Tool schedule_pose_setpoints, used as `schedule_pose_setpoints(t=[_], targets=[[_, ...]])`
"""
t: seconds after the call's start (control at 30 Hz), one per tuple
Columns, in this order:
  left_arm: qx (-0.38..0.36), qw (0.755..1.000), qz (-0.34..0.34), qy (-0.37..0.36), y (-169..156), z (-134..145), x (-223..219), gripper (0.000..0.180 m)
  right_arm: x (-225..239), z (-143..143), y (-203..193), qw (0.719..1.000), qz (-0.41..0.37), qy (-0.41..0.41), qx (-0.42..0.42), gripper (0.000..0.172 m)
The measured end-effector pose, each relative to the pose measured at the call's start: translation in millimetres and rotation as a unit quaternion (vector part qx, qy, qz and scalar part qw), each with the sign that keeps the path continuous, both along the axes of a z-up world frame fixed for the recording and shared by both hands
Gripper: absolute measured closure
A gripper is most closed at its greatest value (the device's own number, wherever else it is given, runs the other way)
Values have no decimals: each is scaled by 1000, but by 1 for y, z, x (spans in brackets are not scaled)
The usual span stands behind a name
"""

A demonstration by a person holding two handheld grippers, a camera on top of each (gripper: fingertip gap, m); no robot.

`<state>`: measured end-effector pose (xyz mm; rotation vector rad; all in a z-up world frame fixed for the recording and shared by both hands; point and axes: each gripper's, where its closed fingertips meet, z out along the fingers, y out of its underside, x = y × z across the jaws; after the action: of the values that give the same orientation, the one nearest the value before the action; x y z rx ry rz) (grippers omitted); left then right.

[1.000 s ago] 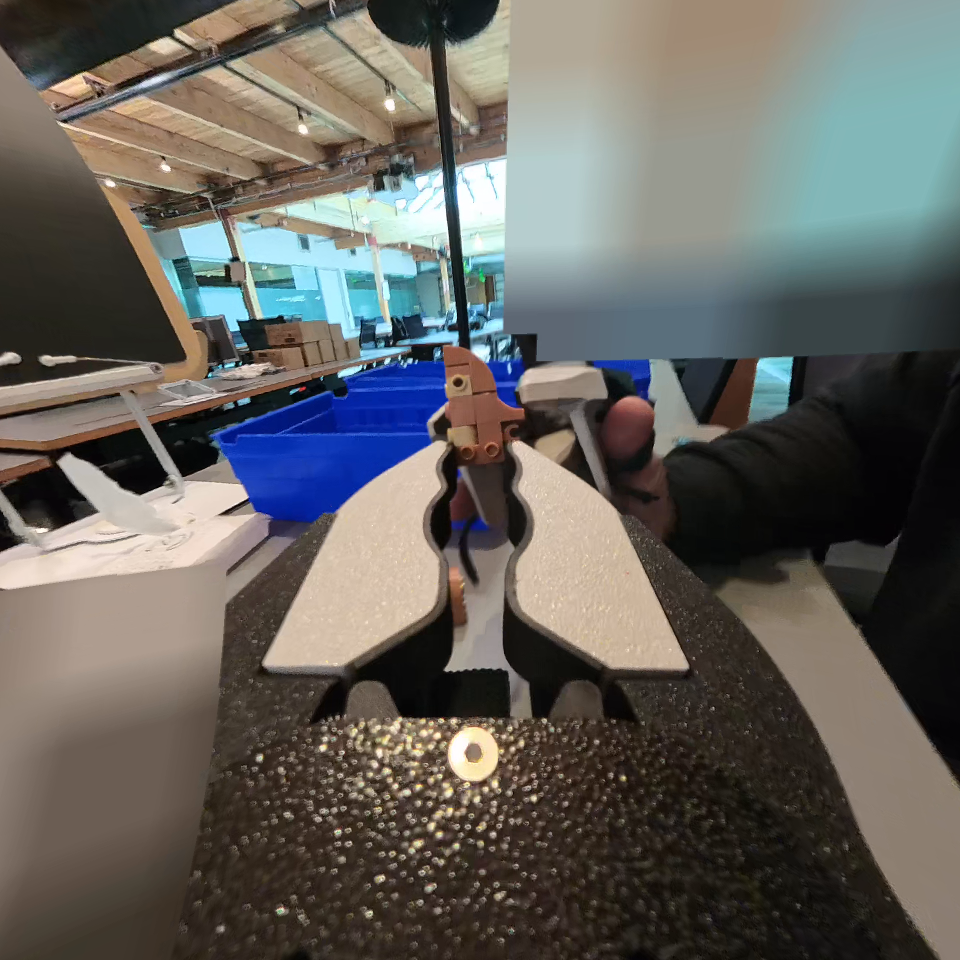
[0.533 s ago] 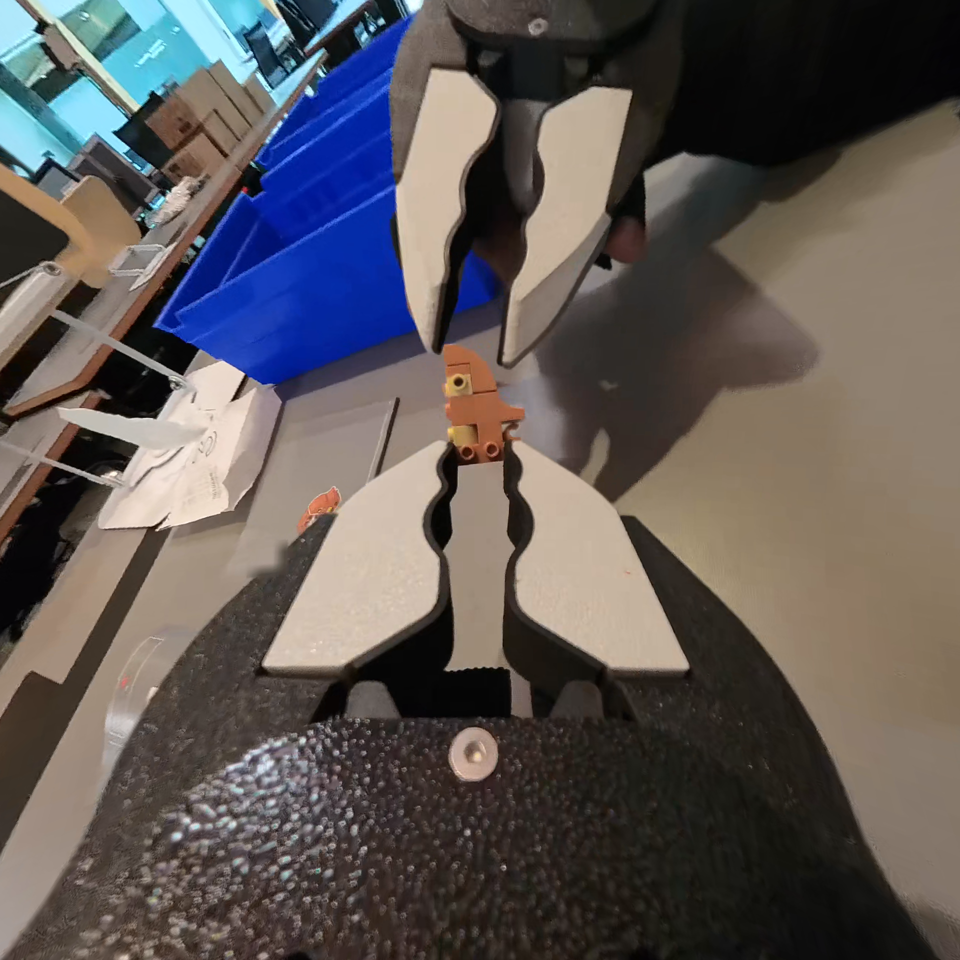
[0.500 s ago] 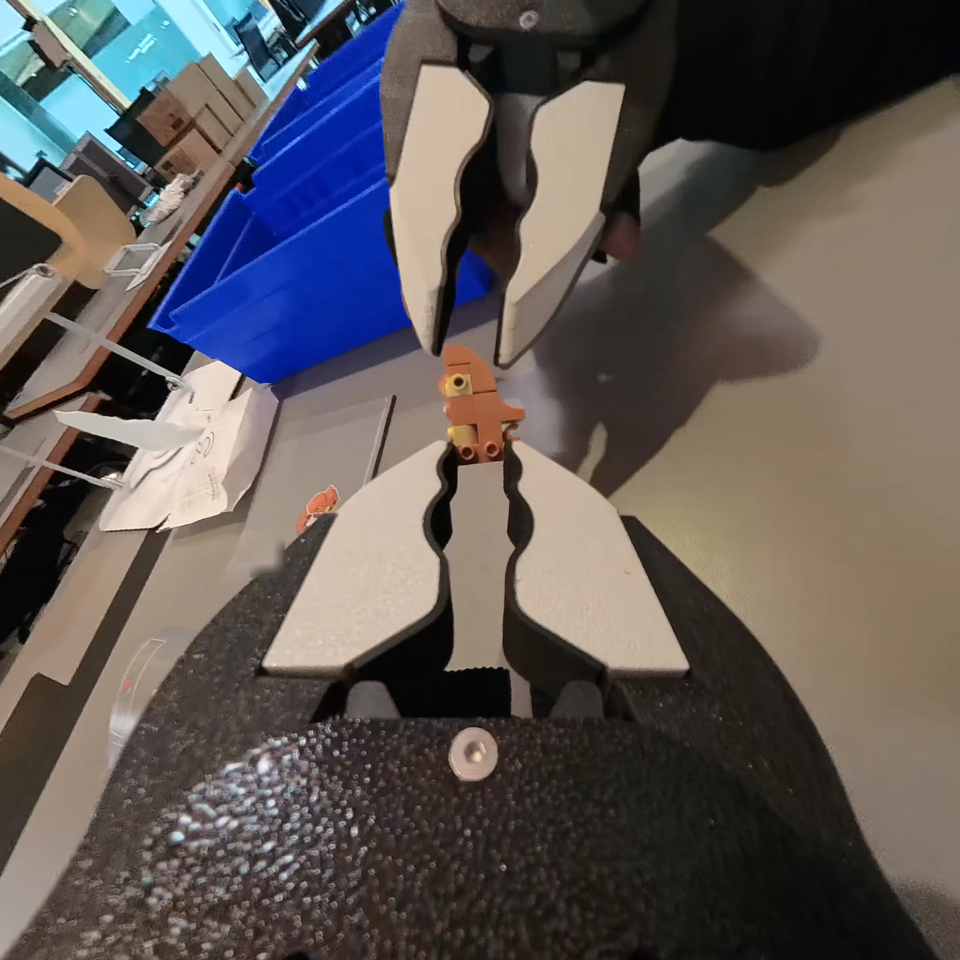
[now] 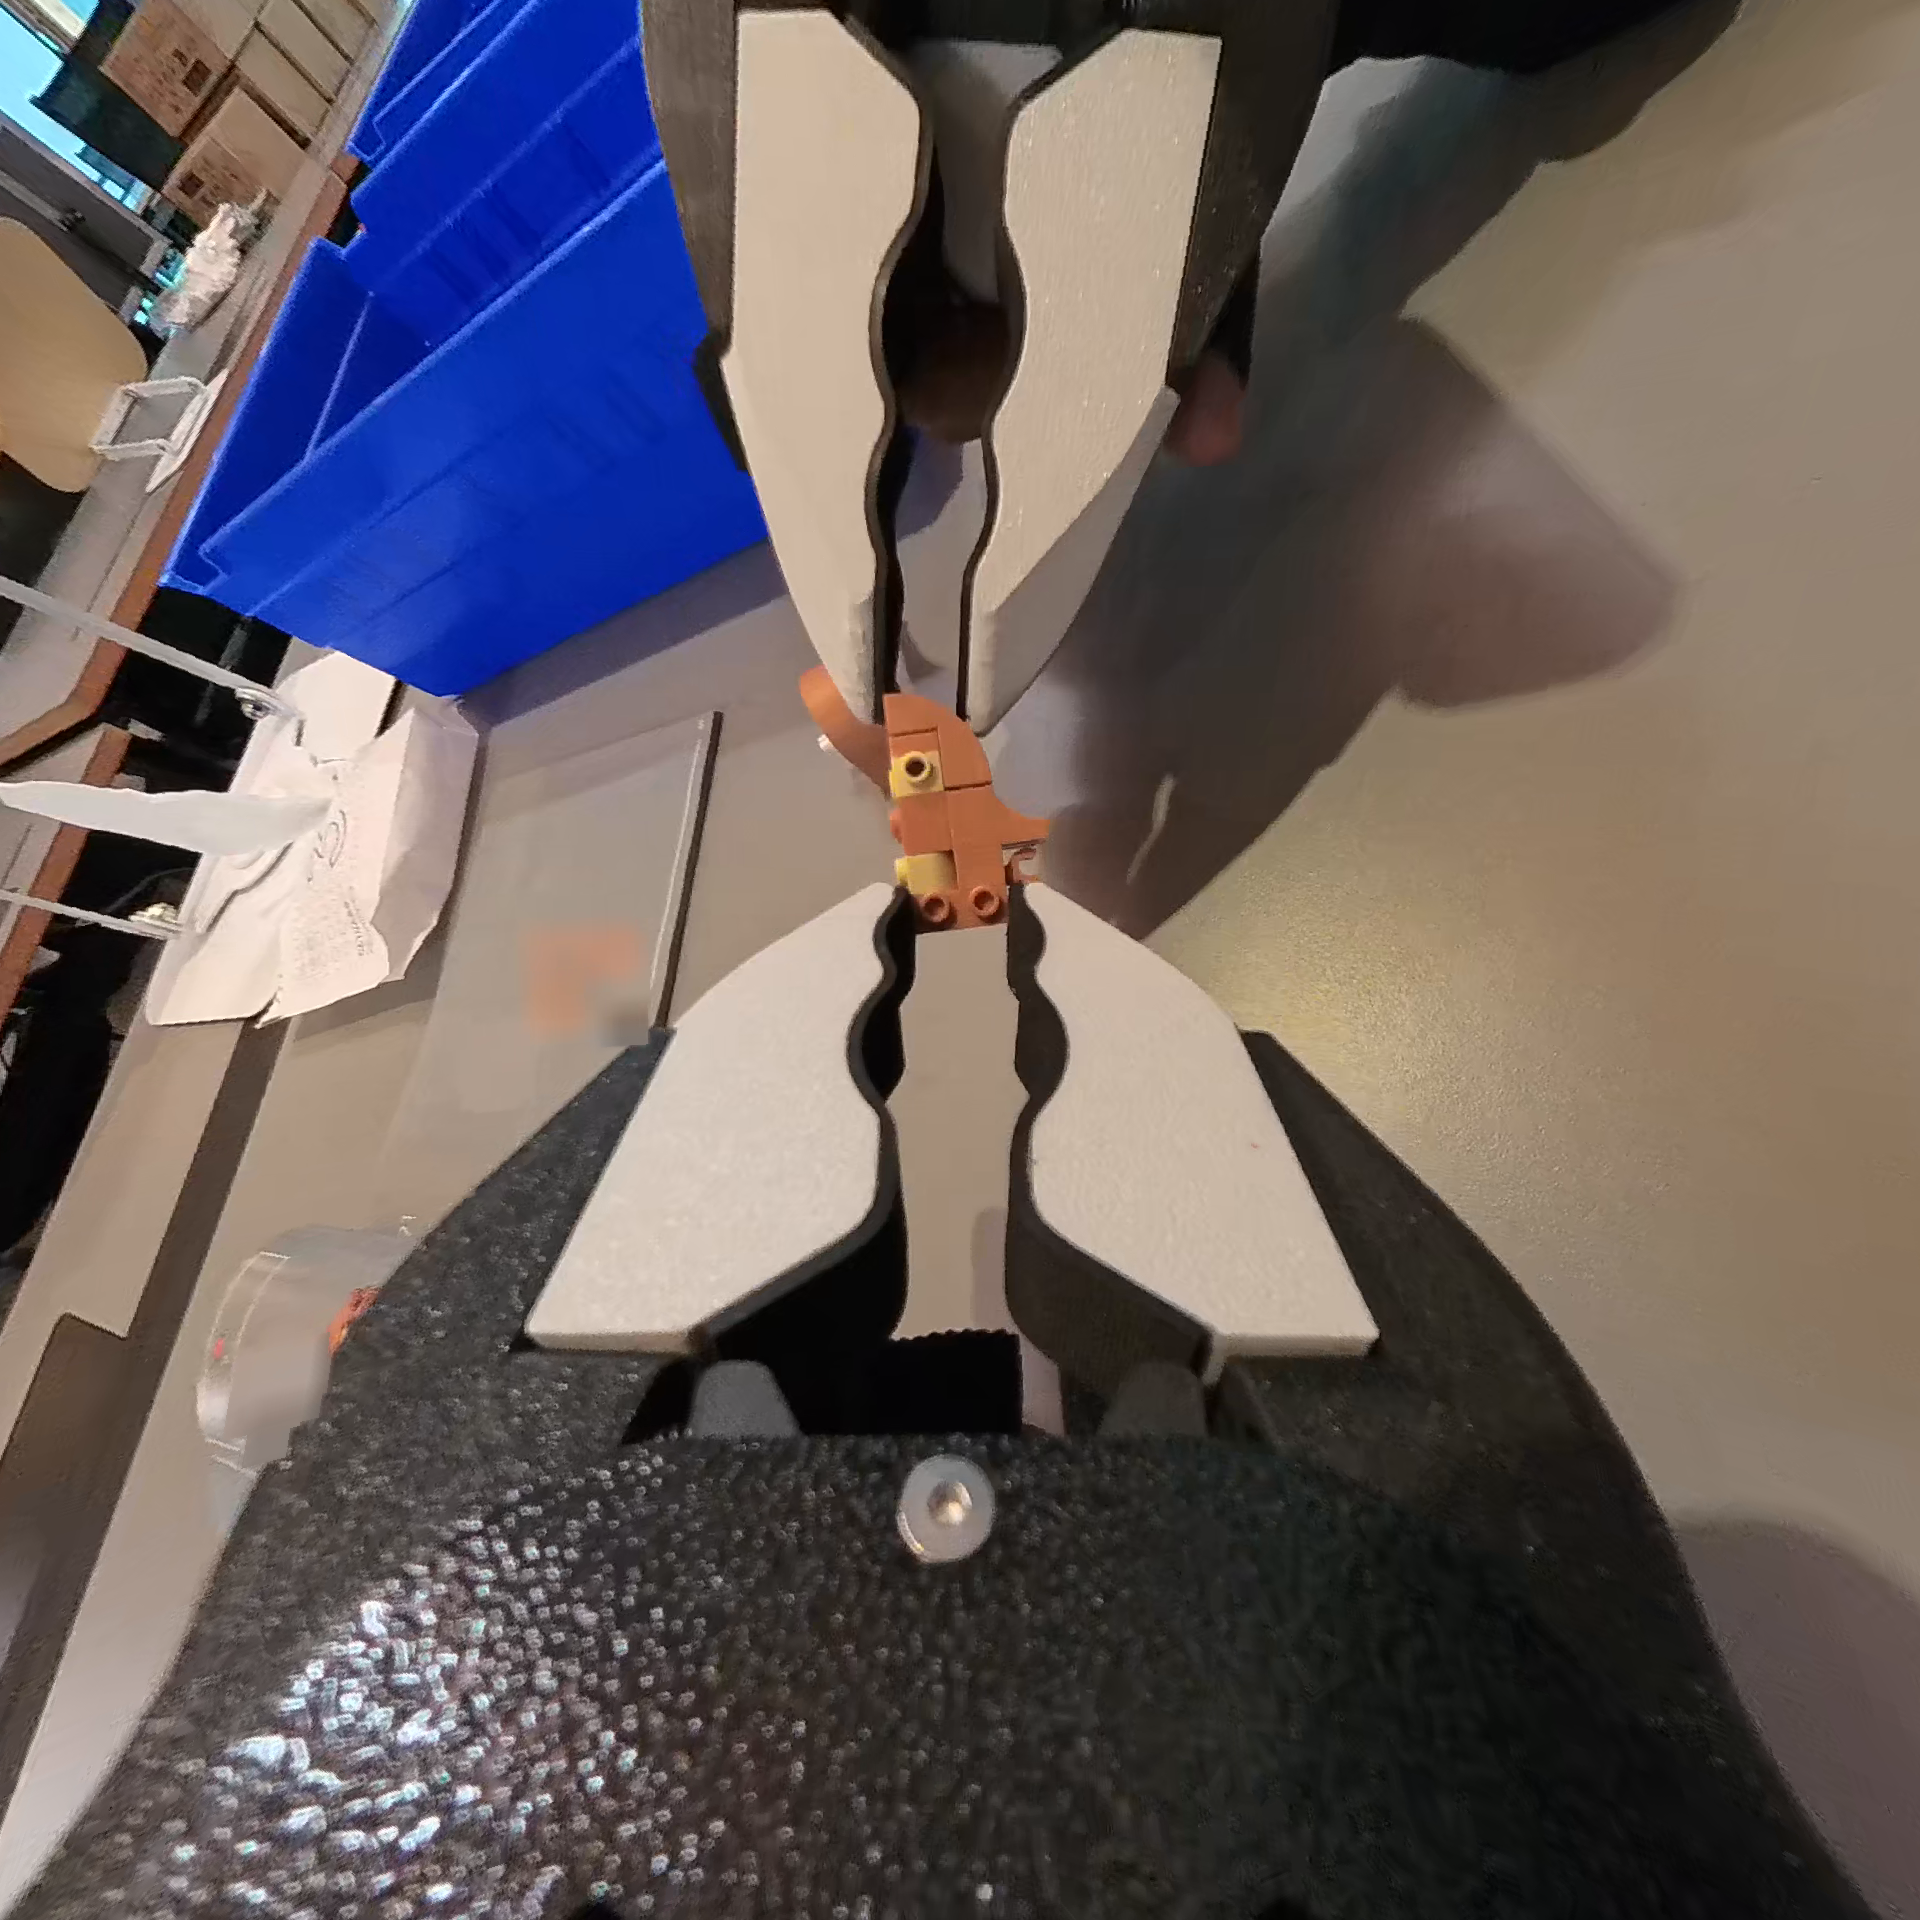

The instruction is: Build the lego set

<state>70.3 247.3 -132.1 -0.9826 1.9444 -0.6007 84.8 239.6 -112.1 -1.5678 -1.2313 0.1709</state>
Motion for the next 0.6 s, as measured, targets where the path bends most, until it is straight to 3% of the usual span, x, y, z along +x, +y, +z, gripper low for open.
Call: schedule_pose_setpoints(t=[0.6], targets=[[11, 1000, 5, 17, 0, -8, -1, 165, -2, -10, 1, 1000, -13, -16, -22, 159]])
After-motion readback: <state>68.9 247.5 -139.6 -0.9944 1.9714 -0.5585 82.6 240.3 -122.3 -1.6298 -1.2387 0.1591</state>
